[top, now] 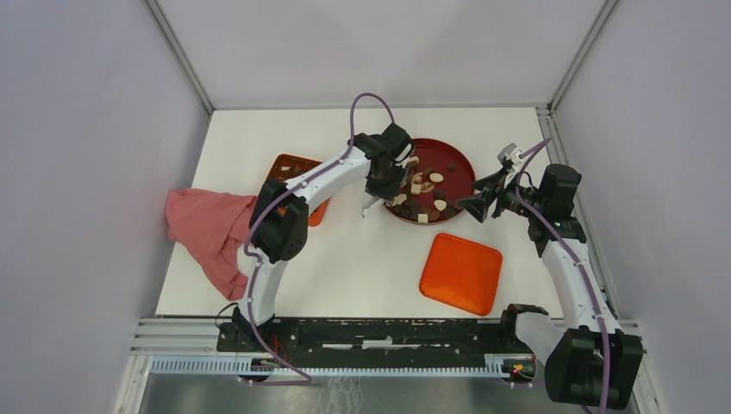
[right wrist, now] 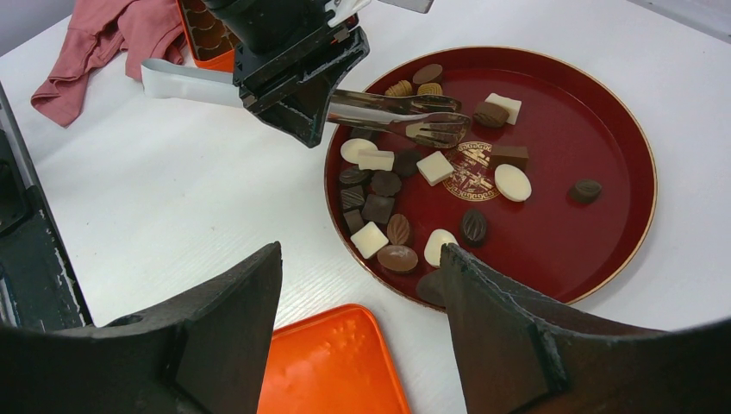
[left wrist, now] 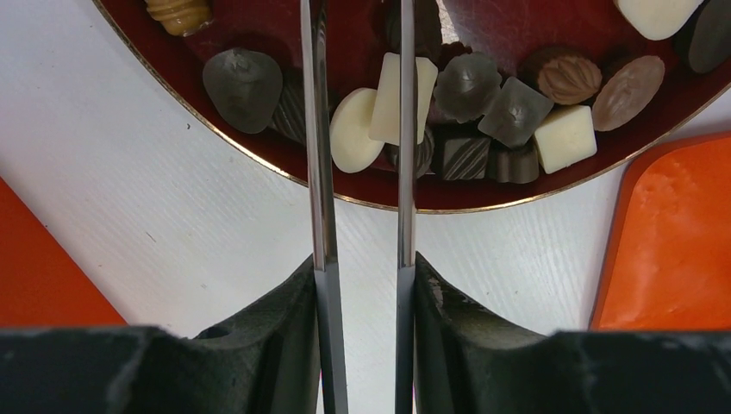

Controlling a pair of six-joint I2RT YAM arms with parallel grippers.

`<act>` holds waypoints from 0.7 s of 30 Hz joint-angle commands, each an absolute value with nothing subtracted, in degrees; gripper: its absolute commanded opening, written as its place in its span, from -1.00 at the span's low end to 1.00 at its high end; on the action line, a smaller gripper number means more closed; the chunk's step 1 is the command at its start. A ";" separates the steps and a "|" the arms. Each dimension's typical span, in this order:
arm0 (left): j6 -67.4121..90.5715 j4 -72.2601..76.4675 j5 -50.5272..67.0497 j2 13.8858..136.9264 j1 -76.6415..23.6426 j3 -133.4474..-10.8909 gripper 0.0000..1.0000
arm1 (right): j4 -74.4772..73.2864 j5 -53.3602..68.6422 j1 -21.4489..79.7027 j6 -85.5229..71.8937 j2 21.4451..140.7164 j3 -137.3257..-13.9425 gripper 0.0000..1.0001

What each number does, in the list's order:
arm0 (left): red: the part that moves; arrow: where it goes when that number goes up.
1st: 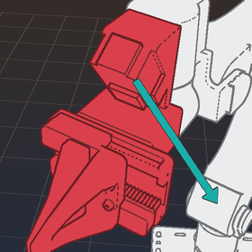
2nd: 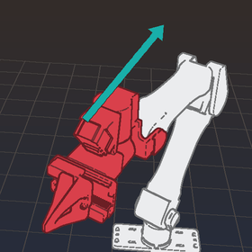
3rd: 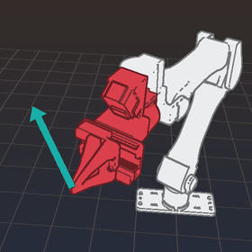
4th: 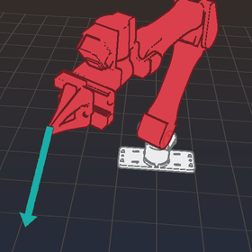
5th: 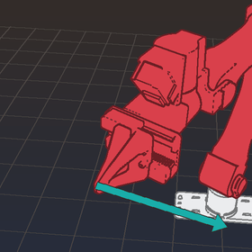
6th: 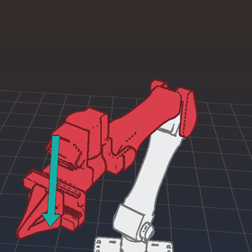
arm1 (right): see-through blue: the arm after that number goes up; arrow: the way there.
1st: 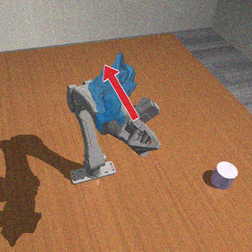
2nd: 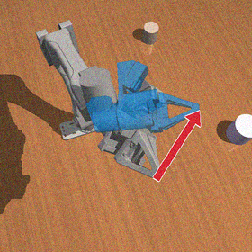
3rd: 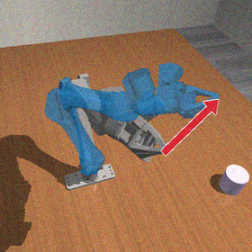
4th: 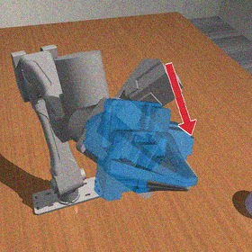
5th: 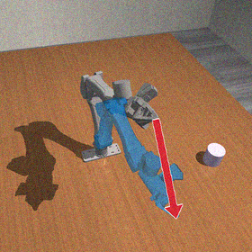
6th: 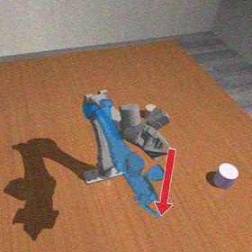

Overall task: Pack the chocolate
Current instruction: Pick up the fake chocolate from the plate.

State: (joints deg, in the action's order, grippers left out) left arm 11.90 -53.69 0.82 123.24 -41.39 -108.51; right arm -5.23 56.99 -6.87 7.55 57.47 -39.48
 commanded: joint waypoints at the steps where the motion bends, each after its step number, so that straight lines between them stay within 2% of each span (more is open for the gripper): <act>1: 9.72 -53.76 -0.88 123.60 -41.46 -111.95 -0.39 | -3.41 58.44 -7.04 7.91 57.17 -39.11 0.46; 4: 9.85 -53.77 -1.36 123.20 -41.49 -112.02 -0.91 | -3.50 58.49 -7.03 7.91 57.20 -39.11 0.46; 5: 9.95 -53.81 -1.59 122.85 -41.48 -112.01 -0.95 | -3.50 58.53 -7.03 7.91 57.17 -39.11 0.46; 14: 10.84 -50.96 -0.27 115.07 -40.20 -108.90 -0.96 | -3.51 58.62 -7.03 7.88 57.02 -39.20 0.46; 21: 11.37 -48.52 3.98 105.74 -35.97 -99.47 -0.96 | -3.50 58.80 -7.03 7.82 56.92 -39.20 0.46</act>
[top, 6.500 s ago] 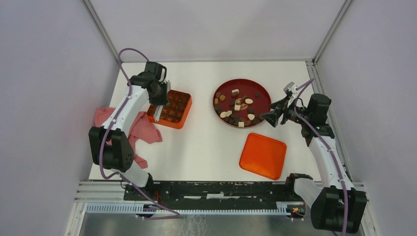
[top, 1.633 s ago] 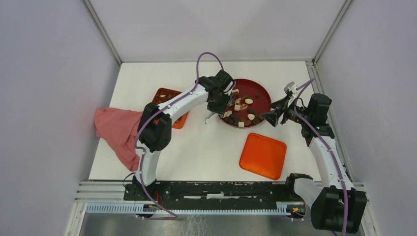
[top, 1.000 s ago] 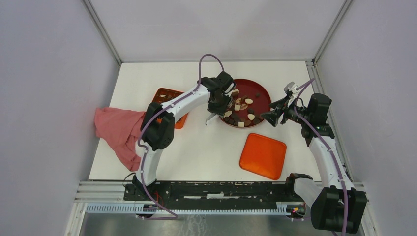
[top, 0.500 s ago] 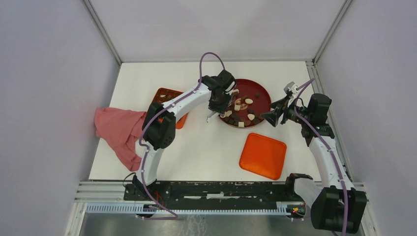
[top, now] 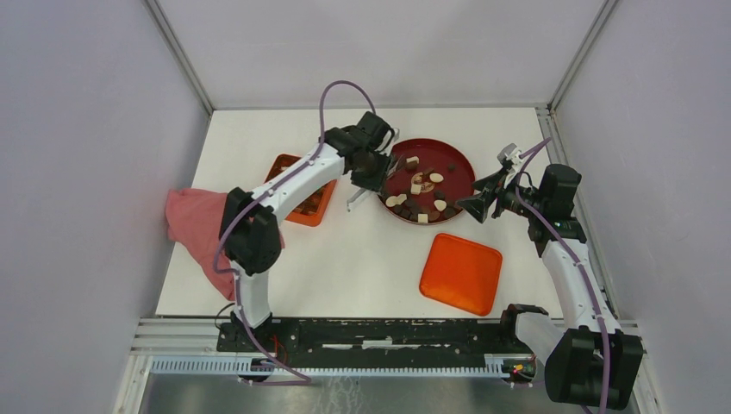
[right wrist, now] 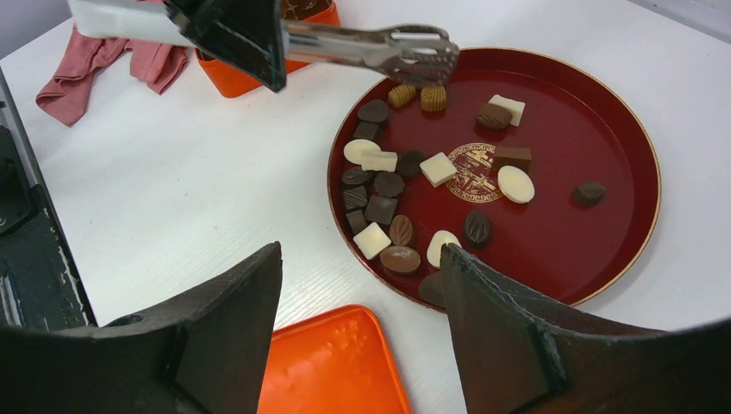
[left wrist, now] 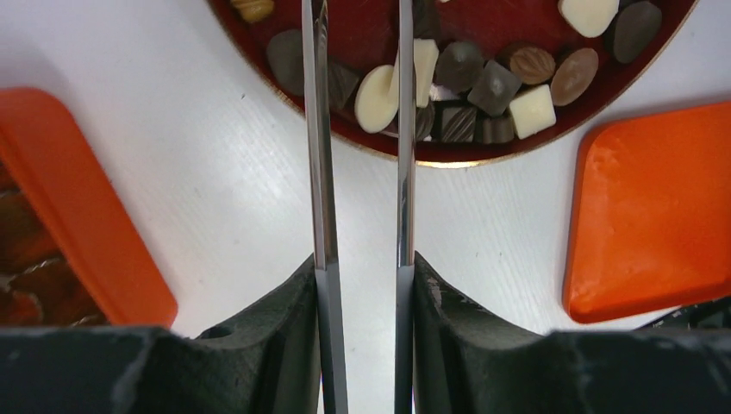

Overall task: Pack the chocolate
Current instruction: Pick up the fake chocolate from the plate, then place the fake chocolate in the packing box.

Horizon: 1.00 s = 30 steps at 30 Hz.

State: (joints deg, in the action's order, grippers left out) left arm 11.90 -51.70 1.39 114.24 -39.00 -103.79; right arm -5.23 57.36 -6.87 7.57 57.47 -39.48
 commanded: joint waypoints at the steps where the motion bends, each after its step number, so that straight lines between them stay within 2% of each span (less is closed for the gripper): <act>1: 11.33 -48.35 4.23 104.25 -34.97 -97.52 -0.96 | -3.52 58.87 -7.03 7.82 56.91 -39.20 0.46; 8: 9.24 -48.41 4.41 92.99 -25.04 -85.52 -0.96 | -3.41 58.88 -7.03 7.65 56.96 -39.05 0.46; 13: 7.47 -49.39 1.33 88.75 -18.89 -81.89 -0.96 | -3.00 58.94 -7.03 7.47 57.12 -38.85 0.46; 20: 6.58 -50.25 -4.93 89.35 -17.44 -81.51 -0.96 | -2.90 58.86 -7.03 7.56 57.14 -38.67 0.46; 30: 5.87 -50.43 -7.84 91.62 -16.89 -82.01 -0.96 | -2.90 58.97 -7.03 7.62 57.07 -38.74 0.47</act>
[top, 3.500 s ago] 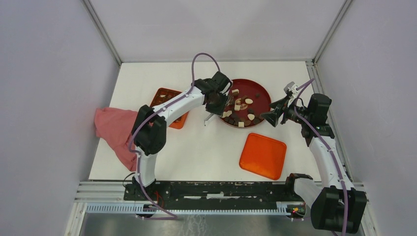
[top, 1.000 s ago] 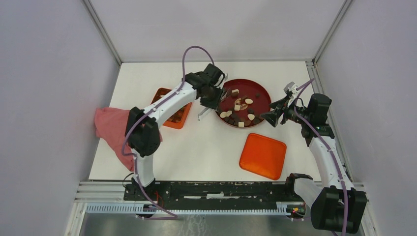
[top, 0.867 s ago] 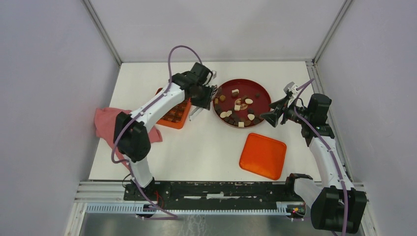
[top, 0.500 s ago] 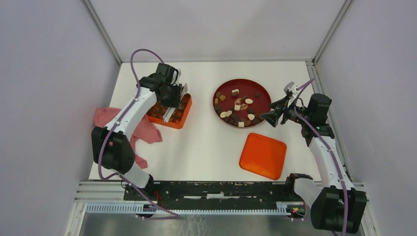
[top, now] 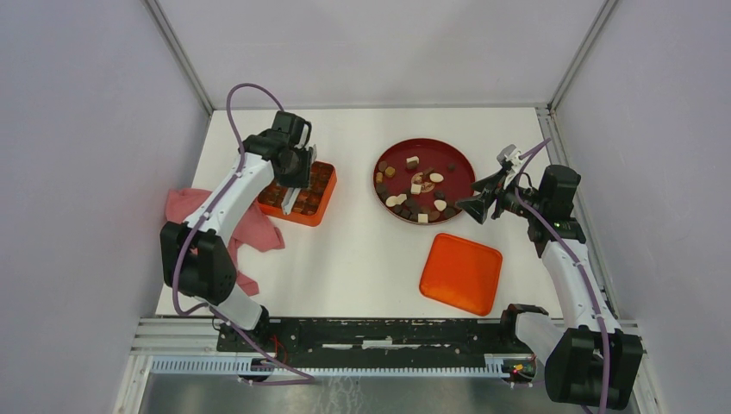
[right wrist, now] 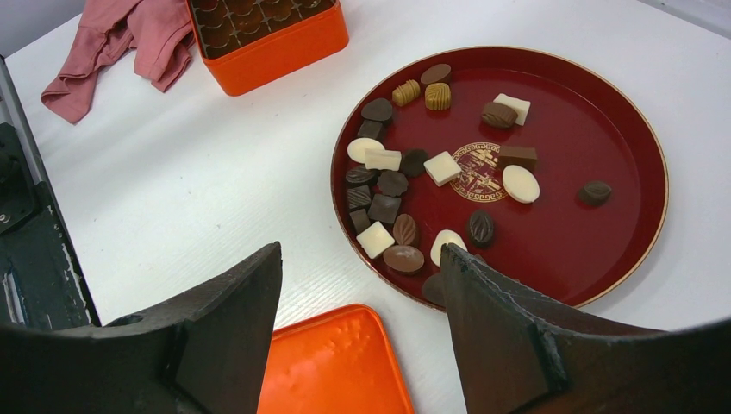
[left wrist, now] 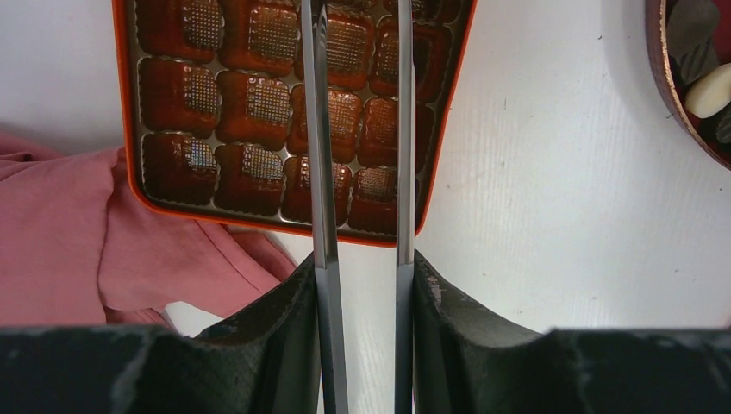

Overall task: Pack the chocolate
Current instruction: Place the fake chocolate in the packing box.

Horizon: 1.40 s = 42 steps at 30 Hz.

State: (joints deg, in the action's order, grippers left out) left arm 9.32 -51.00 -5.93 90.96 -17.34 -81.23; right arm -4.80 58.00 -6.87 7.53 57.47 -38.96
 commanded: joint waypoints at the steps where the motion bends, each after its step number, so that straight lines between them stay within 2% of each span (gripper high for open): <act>1: 5.81 -50.41 -7.78 91.89 -16.79 -82.06 -0.96 | -2.86 58.97 -7.03 7.59 57.14 -38.76 0.46; 9: 5.79 -50.62 -7.82 93.38 -16.79 -82.49 -0.92 | -2.85 58.97 -7.03 7.64 57.15 -38.68 0.47; 16: 5.85 -51.43 -8.26 94.21 -16.72 -82.36 -0.65 | -2.86 58.97 -7.03 7.65 57.24 -38.67 0.46; 25: 5.81 -51.91 -8.00 94.48 -16.77 -82.30 -0.58 | -2.89 58.93 -7.03 7.65 57.22 -38.67 0.47; 42: 5.90 -51.83 -7.76 95.22 -16.74 -82.65 -0.23 | -2.85 58.89 -6.99 7.65 57.39 -38.72 0.46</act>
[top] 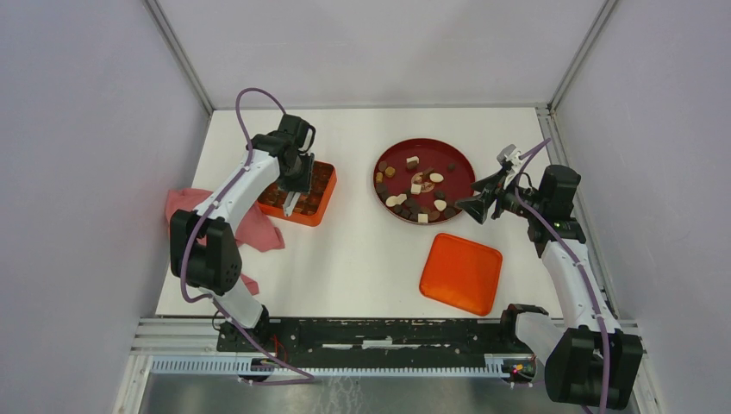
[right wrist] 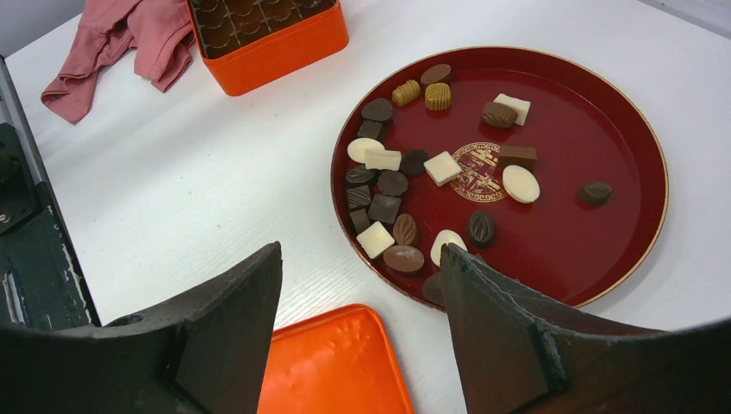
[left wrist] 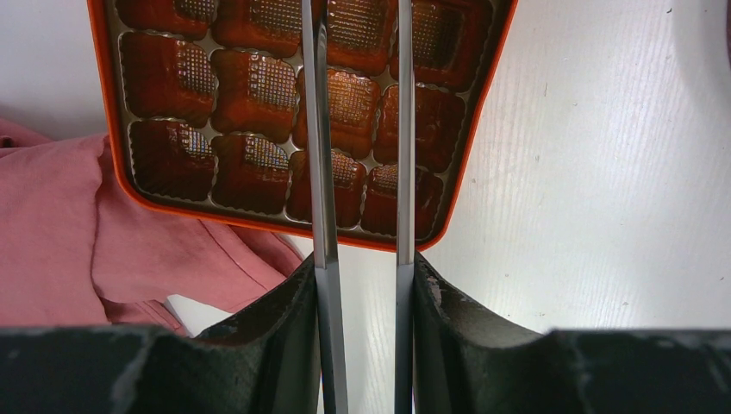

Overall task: Pack the chocolate
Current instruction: Place the fake chocolate in the packing box.

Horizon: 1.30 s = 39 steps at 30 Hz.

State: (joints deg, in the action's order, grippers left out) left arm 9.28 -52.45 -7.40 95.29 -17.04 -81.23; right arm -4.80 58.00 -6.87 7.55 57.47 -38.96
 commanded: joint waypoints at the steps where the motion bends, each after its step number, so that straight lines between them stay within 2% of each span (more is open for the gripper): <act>1: 5.91 -51.90 -7.81 95.19 -16.78 -82.71 -0.21 | -2.80 58.89 -7.03 7.65 57.31 -38.68 0.46; 16: 5.86 -52.46 -8.35 94.30 -16.78 -83.17 -0.08 | -2.81 58.95 -7.01 7.60 57.37 -38.67 0.46; 20: 6.01 -52.47 -8.46 93.60 -16.79 -83.39 -0.09 | -2.76 58.97 -7.03 7.58 57.30 -38.61 0.46; 23: 6.51 -52.40 -7.22 92.39 -16.90 -83.88 -0.17 | -2.78 58.97 -7.03 7.64 57.35 -38.59 0.46; 28: 7.74 -50.93 0.48 88.69 -17.05 -82.81 -0.26 | -2.75 58.96 -7.02 7.65 57.32 -38.58 0.46; 32: 9.82 -45.89 12.15 84.70 -17.91 -78.87 -0.27 | -2.77 58.93 -7.03 7.64 57.35 -38.58 0.47; 35: 12.93 -40.18 18.56 82.58 -21.08 -75.40 -0.26 | -2.69 59.00 -7.03 7.62 57.25 -38.58 0.46; 39: 17.73 -33.11 19.59 82.62 -28.70 -72.78 -0.23 | -2.68 58.97 -7.03 7.65 57.22 -38.58 0.46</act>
